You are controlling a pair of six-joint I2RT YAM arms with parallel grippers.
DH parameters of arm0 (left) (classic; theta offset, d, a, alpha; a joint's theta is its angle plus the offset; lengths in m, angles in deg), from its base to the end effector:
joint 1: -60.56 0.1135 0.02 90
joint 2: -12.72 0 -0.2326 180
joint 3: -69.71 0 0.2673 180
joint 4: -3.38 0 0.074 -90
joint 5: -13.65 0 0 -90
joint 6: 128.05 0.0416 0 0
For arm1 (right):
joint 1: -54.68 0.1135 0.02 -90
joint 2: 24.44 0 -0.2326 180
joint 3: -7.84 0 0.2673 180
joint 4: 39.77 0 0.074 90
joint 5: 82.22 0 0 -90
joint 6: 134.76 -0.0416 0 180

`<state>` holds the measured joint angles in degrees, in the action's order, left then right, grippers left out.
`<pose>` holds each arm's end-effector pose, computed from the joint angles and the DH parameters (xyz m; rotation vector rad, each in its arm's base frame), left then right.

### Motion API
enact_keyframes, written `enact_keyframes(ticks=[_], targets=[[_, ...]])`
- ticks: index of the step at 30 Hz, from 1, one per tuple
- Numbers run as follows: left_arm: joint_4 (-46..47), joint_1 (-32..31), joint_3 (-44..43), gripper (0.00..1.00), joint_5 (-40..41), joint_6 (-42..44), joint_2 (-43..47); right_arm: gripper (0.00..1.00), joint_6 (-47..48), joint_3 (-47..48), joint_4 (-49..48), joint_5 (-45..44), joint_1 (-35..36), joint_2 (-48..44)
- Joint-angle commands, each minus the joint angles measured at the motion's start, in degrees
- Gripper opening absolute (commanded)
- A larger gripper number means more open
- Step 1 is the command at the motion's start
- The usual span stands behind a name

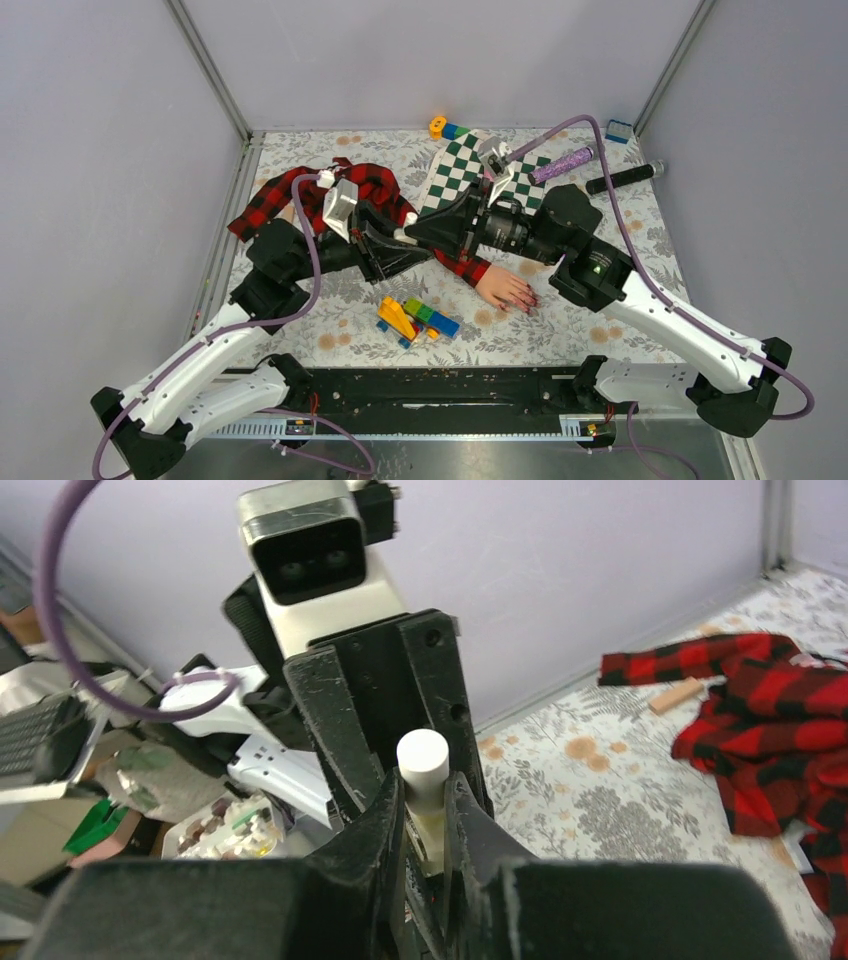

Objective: Paint the nails
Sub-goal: Unscrew the nail polish bottle.

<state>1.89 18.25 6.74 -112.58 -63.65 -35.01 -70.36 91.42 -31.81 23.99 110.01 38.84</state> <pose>0.1505 -0.1703 0.3814 0.7870 1.3107 -1.3872 0.1483 0.2348 0.4383 -0.6338 1.3654 1.3558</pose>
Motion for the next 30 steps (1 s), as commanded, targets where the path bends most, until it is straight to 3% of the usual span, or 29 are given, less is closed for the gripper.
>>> enact_keyframes(ticks=[1,8,12,13,17,21,30], targets=[[10.09,-0.96,0.56,0.0,-14.21,-4.65,-1.5,0.0,0.55,-0.47,-10.78,11.96,-0.82,-0.36],[10.34,-0.94,0.02,0.0,-14.52,-4.47,-2.3,0.0,0.46,-1.16,-13.16,14.71,-1.7,-0.78],[5.03,-1.02,-0.36,0.0,-9.51,0.08,-1.58,0.0,-0.61,-1.93,-12.52,6.81,-1.74,-1.24],[3.99,-1.02,-0.36,0.0,-8.04,1.17,-1.48,0.04,-1.15,-2.03,-12.33,5.7,-1.72,-1.23],[0.41,-1.32,-0.57,0.0,-2.97,4.61,-0.78,0.39,-3.27,-2.48,-13.51,1.54,-1.65,-0.42],[-3.22,-2.05,-0.79,0.0,2.71,7.52,-0.03,0.61,-3.64,-1.9,-12.38,-3.4,-0.58,0.56],[-6.27,-2.43,-0.47,0.0,13.19,8.4,1.55,0.7,0.57,4.53,0.85,-18.05,4.82,3.91]])
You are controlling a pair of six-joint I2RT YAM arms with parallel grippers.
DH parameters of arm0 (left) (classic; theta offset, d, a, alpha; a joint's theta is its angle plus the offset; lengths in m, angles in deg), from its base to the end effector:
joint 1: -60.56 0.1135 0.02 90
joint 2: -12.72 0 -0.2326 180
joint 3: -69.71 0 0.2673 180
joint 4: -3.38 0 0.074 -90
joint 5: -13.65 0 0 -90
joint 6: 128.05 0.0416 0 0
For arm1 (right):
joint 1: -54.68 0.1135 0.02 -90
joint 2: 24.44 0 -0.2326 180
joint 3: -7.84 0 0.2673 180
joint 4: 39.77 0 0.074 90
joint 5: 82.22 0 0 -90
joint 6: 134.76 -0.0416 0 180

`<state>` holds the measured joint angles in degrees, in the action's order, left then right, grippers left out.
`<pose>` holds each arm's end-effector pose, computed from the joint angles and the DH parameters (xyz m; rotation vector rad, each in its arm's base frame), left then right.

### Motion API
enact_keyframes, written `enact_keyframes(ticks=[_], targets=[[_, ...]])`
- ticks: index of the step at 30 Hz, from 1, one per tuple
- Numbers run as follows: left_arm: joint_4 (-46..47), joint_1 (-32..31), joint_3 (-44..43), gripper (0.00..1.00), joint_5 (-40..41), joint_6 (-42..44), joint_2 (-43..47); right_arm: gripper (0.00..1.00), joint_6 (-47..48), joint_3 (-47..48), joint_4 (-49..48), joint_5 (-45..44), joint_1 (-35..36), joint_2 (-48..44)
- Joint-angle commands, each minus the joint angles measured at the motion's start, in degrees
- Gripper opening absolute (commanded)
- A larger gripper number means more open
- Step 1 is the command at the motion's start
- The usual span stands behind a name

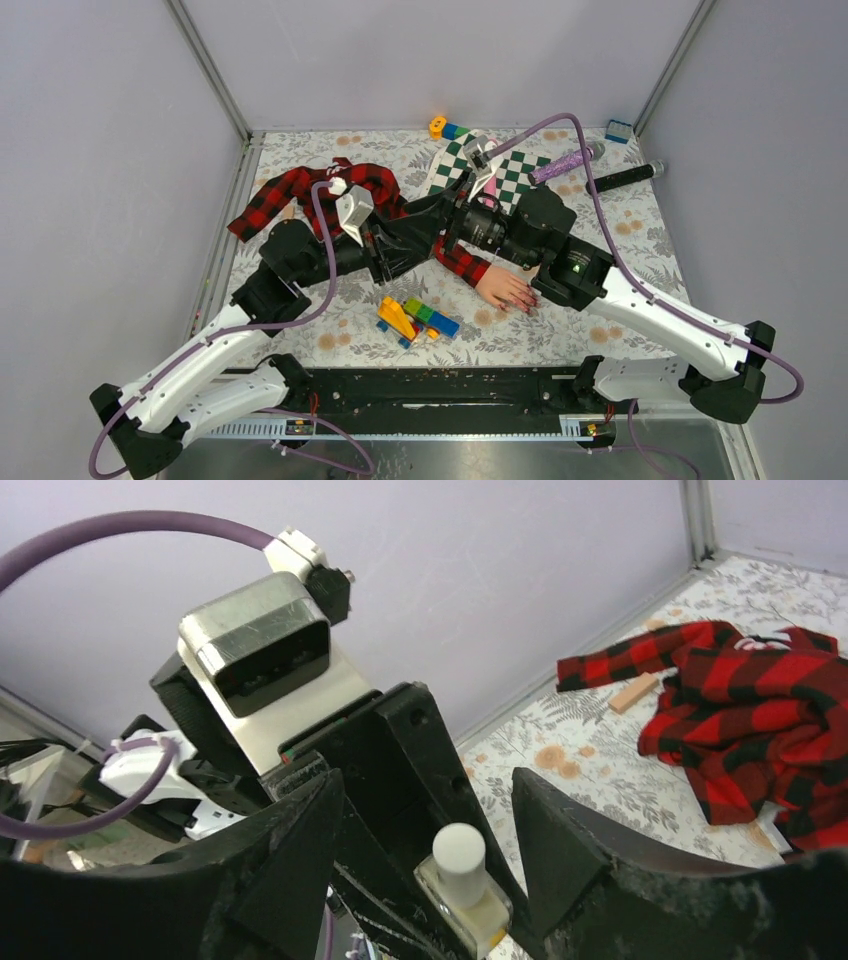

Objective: Paint the nails
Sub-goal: Unscrew the nail polish bottle.

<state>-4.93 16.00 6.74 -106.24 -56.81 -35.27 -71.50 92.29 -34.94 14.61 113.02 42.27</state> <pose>0.1507 -0.1775 0.3682 0.7925 1.3953 -1.2558 0.1506 0.2537 0.4344 -0.5070 1.3866 1.3141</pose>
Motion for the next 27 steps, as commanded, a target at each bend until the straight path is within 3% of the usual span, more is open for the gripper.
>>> enact_keyframes(ticks=[1,2,5,8,9,11,13,14,15,18,19,21,27], targets=[[0.46,-0.2,-0.41,0.0,7.43,1.56,1.84,0.7,1.43,3.6,4.15,-9.19,2.0,0.59],[0.37,-0.18,-0.38,0.0,7.89,1.47,1.84,0.69,1.17,3.5,4.23,-9.73,2.15,0.65],[0.09,-0.24,-0.37,0.0,8.35,1.32,1.76,0.51,0.63,3.84,4.91,-10.69,2.38,1.29],[0.0,-0.2,-0.45,0.0,8.49,1.32,1.76,0.44,0.34,4.2,5.29,-10.31,2.47,1.84],[0.0,-0.19,-0.52,0.0,8.46,1.28,1.76,0.36,0.36,4.13,5.06,-10.19,2.47,1.88],[-0.01,-0.18,-0.45,0.0,8.61,1.19,1.76,0.11,0.14,3.94,4.98,-10.33,2.43,1.77],[-0.01,-0.2,-0.65,0.0,8.7,0.95,1.51,0.0,0.22,3.78,5.02,-11.1,2.58,1.75],[-0.2,-0.23,-0.89,0.0,8.64,0.66,1.35,0.0,0.38,3.67,4.99,-11.47,2.56,1.74],[-0.35,-0.23,-1.08,0.06,8.64,0.34,1.12,0.0,0.59,3.59,4.98,-11.95,2.63,1.76],[-0.09,-0.2,-1.42,0.42,8.59,-0.89,0.65,0.0,1.22,3.32,4.81,-13.15,2.94,1.76],[0.25,-0.19,-1.42,0.48,8.64,-1.34,0.57,0.0,1.37,3.27,4.71,-13.34,3.0,1.75],[0.6,-0.18,-1.43,0.53,8.77,-1.98,0.45,0.0,1.67,3.22,4.67,-13.79,3.25,1.65],[1.33,-0.19,-1.51,0.57,8.85,-3.13,0.19,0.0,2.65,3.31,5.08,-14.39,3.7,1.53]])
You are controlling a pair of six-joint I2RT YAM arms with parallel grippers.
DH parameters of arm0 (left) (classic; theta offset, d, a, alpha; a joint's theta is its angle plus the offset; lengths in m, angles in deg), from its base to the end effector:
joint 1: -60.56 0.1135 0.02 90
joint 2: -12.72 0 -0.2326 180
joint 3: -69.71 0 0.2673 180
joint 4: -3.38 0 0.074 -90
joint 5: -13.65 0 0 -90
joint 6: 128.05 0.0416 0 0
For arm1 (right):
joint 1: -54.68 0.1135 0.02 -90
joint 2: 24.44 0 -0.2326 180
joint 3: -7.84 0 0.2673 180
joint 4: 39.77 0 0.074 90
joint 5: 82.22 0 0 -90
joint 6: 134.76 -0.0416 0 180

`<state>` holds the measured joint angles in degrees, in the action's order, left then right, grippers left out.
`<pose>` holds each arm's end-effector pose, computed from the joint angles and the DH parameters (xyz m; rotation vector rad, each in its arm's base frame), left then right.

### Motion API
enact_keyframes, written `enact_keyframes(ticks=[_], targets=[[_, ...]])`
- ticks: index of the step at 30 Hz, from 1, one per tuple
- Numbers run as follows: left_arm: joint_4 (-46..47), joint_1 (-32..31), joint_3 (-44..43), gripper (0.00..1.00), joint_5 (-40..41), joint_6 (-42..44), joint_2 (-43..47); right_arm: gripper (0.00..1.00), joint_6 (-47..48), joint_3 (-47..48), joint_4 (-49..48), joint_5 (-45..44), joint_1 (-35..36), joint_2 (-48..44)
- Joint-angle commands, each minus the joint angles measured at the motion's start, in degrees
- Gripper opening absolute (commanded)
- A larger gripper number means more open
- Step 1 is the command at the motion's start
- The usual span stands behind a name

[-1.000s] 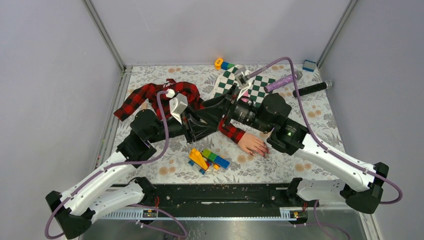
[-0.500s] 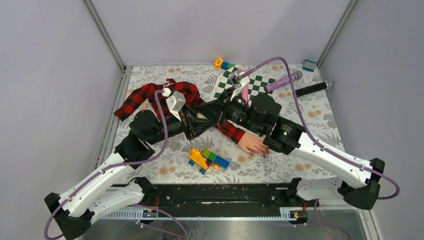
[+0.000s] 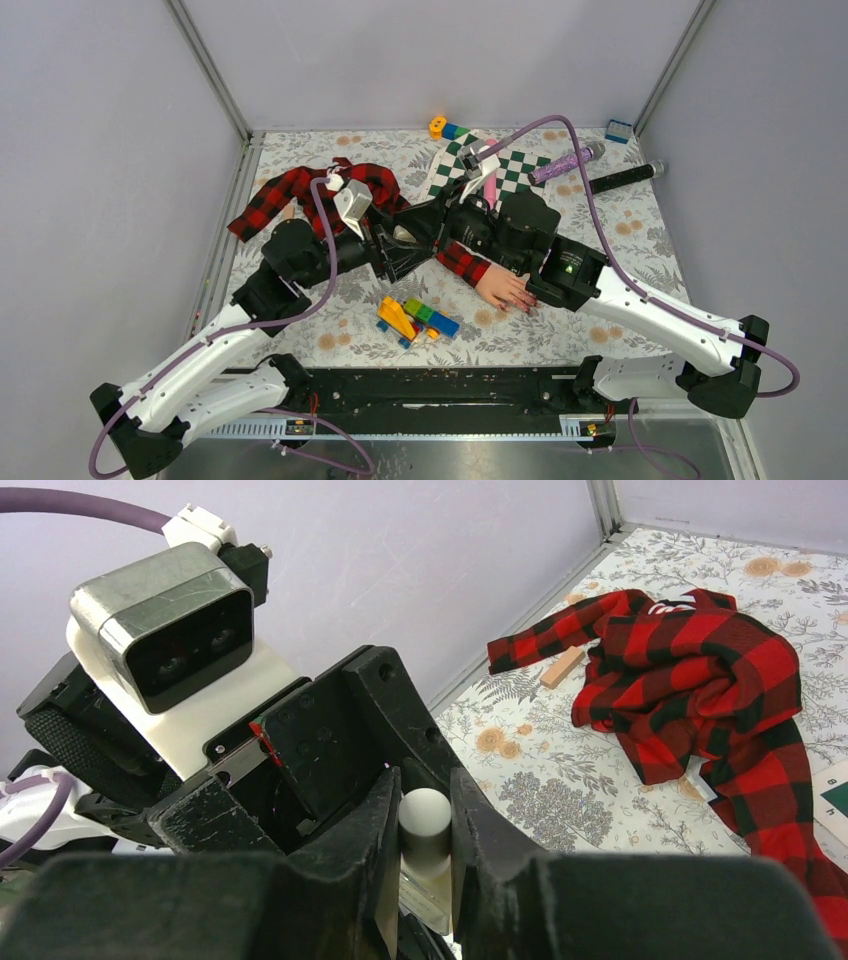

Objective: Paint the nails
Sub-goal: Unscrew the nail polish bottle.

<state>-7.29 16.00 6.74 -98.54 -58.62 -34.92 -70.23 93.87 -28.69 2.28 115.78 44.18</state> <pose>0.1551 -0.1748 0.3652 0.6582 1.4779 -1.1855 0.1509 0.2651 0.4228 -0.3996 1.5185 1.1460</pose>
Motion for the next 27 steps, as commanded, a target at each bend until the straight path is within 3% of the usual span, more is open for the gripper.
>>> enact_keyframes(ticks=[1,7,12,13,15,20,27], targets=[[3.94,-0.2,-1.51,0.58,1.06,-1.64,-0.24,0.0,1.47,1.66,-1.25,-2.04,1.09,-0.38],[4.6,-0.16,-1.72,0.55,0.36,-2.44,-0.49,0.0,2.17,1.66,-1.1,-1.42,1.3,-0.54],[5.0,-0.09,-1.56,0.26,-1.36,-2.51,-0.53,0.0,3.09,1.3,-1.17,-0.54,1.36,-0.91],[5.29,-0.09,-1.4,0.14,-1.67,-2.64,-0.41,0.0,3.55,1.3,-1.18,-0.07,1.35,-0.97],[5.7,-0.14,-1.12,0.01,-2.32,-2.67,-0.2,0.0,4.59,1.38,-0.93,0.89,1.3,-1.03],[8.42,0.69,-0.63,0.0,-7.66,-3.95,-0.15,0.0,8.11,1.14,-1.19,6.31,1.15,-2.24],[22.17,4.92,1.72,0.0,-23.16,-14.05,-1.4,0.0,6.77,-0.67,-7.32,28.7,-2.97,-5.68]])
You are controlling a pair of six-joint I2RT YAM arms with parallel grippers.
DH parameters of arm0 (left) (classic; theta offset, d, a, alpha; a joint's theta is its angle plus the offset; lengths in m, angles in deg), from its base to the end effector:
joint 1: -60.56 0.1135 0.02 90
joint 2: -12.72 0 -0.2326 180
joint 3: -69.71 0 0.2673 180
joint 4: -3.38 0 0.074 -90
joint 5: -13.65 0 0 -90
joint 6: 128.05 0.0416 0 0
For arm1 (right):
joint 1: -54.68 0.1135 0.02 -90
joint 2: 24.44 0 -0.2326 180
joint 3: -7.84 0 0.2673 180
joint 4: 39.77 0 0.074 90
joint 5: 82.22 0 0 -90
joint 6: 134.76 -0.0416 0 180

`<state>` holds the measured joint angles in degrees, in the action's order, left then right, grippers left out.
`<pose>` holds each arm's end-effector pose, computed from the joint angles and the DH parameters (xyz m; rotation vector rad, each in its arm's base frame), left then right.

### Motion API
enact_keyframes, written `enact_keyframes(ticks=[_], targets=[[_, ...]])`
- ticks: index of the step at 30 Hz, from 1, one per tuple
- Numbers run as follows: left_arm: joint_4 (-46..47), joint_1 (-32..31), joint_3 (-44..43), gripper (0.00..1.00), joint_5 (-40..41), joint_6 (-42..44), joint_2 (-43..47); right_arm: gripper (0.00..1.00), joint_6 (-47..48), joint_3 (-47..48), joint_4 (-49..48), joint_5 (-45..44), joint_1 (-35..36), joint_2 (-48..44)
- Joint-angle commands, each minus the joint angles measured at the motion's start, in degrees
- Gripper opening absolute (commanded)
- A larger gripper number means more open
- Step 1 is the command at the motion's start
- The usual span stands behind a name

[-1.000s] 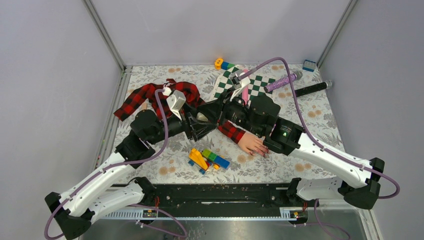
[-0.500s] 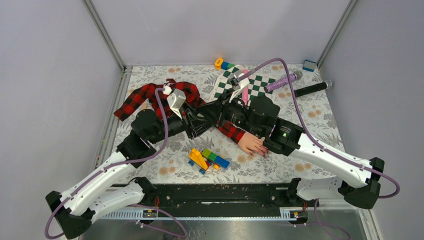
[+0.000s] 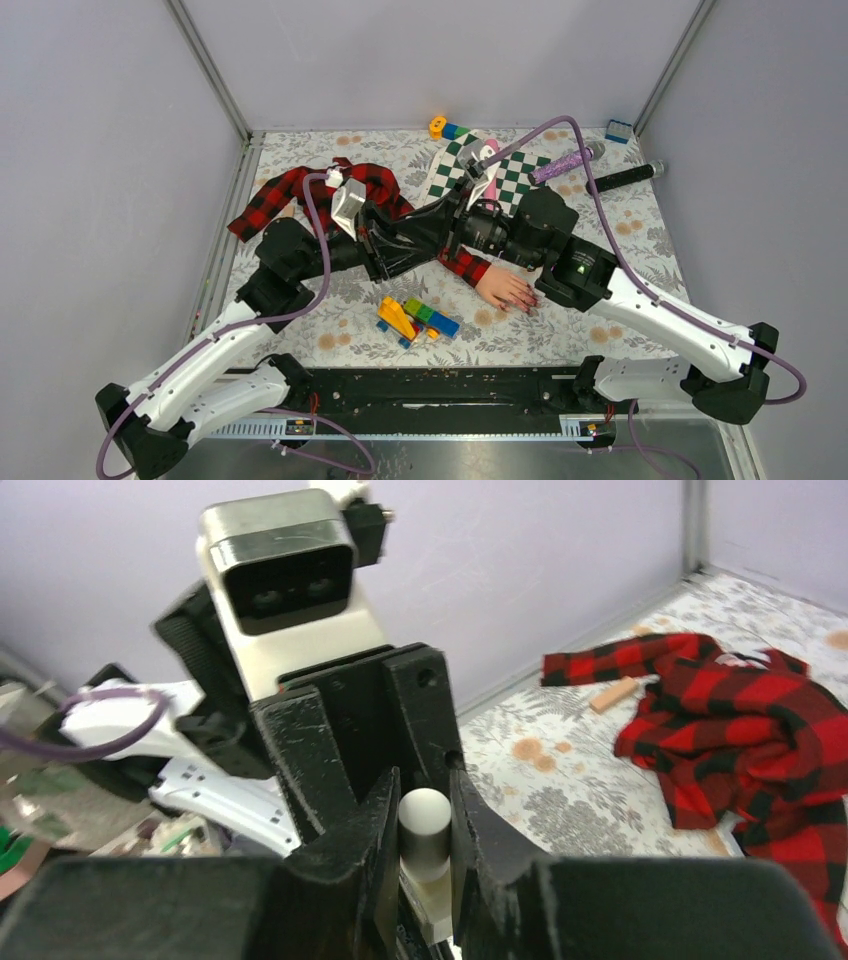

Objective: Paint the nails
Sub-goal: Unscrew the nail polish bottle.

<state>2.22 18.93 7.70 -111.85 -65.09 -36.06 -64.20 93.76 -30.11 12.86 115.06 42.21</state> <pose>0.1577 -0.1725 0.3722 0.7514 1.3619 -1.3909 0.1421 0.2574 0.4345 -0.6045 1.3918 1.2022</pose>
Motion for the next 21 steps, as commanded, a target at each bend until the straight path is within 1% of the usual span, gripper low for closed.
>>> enact_keyframes(ticks=[1,3,6,8,11,17,20,21], targets=[[14.11,2.07,0.78,0.0,-11.57,-8.35,-0.4,0.0,-0.68,-1.2,-8.69,21.92,-3.3,-4.18],[16.66,2.05,0.57,0.0,-14.8,-9.87,-0.65,0.0,-2.8,-1.58,-11.88,28.91,-4.69,-4.64],[20.75,1.97,-0.39,0.0,-19.41,-12.63,-1.72,0.0,-3.84,-1.23,-15.19,36.23,-5.09,-4.62],[25.71,2.0,-0.98,0.0,-22.75,-15.87,-2.99,0.0,-5.29,-0.81,-18.39,40.73,-5.22,-4.22],[34.56,2.06,-1.34,0.0,-27.01,-23.23,-4.98,0.0,-9.12,-0.16,-25.38,47.69,-5.32,-2.96],[50.88,1.9,-2.92,0.0,-30.84,-35.44,-9.6,0.0,-19.7,4.76,-38.47,61.68,-5.26,1.46],[57.44,1.78,-4.41,0.0,-32.14,-41.04,-12.19,0.0,-27.48,7.44,-46.84,66.29,-5.33,4.23],[59.45,1.64,-4.9,0.0,-32.51,-42.74,-13.08,0.0,-30.31,8.4,-50.96,67.81,-5.28,5.32]])
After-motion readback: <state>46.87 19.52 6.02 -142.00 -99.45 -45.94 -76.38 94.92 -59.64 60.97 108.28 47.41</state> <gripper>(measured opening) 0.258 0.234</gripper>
